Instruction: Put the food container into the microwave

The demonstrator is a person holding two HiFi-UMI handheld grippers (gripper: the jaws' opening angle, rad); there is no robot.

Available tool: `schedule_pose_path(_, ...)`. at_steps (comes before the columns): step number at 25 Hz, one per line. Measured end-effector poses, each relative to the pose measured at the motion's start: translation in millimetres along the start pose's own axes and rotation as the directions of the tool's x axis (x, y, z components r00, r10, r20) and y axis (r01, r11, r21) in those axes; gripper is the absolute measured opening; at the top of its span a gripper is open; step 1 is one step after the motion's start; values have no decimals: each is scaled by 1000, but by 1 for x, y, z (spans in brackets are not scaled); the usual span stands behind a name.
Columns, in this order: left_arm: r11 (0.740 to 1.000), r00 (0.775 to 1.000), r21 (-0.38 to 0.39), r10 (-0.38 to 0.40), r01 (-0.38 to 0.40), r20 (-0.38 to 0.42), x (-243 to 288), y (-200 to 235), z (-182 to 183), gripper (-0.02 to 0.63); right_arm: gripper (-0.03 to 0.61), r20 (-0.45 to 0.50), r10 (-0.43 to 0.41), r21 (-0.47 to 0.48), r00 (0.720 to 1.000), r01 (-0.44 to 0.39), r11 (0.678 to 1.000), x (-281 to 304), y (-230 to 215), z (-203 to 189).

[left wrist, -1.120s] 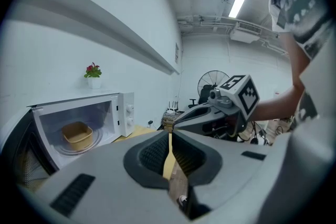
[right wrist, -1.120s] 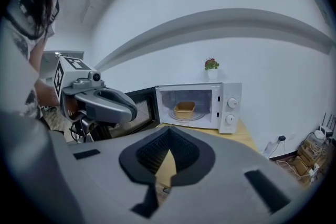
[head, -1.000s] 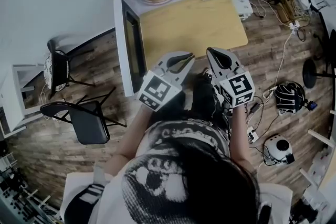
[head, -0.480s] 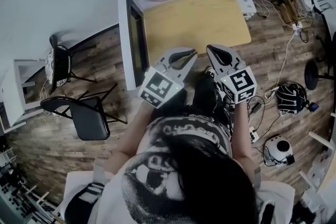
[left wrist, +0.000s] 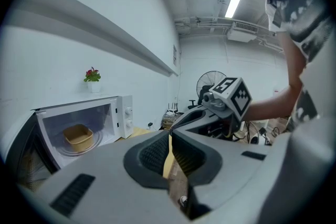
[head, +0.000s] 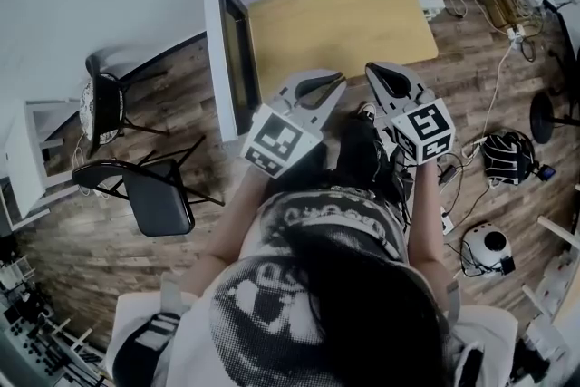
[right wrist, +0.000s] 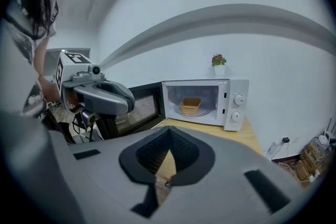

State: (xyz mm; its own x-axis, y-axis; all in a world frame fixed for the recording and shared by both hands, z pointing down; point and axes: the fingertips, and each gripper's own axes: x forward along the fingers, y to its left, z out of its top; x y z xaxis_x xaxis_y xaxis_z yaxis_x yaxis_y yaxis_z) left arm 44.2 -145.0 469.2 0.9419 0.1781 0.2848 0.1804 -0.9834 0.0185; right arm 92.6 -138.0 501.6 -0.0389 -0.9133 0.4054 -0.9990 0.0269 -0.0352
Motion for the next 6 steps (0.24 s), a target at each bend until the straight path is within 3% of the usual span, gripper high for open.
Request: schedule_pose_path(6, 1000, 1000, 5, -6, 6, 1, -2, -3, 1, 15, 2, -7, 3, -2, 1000, -3, 1000, -3, -4, -3)
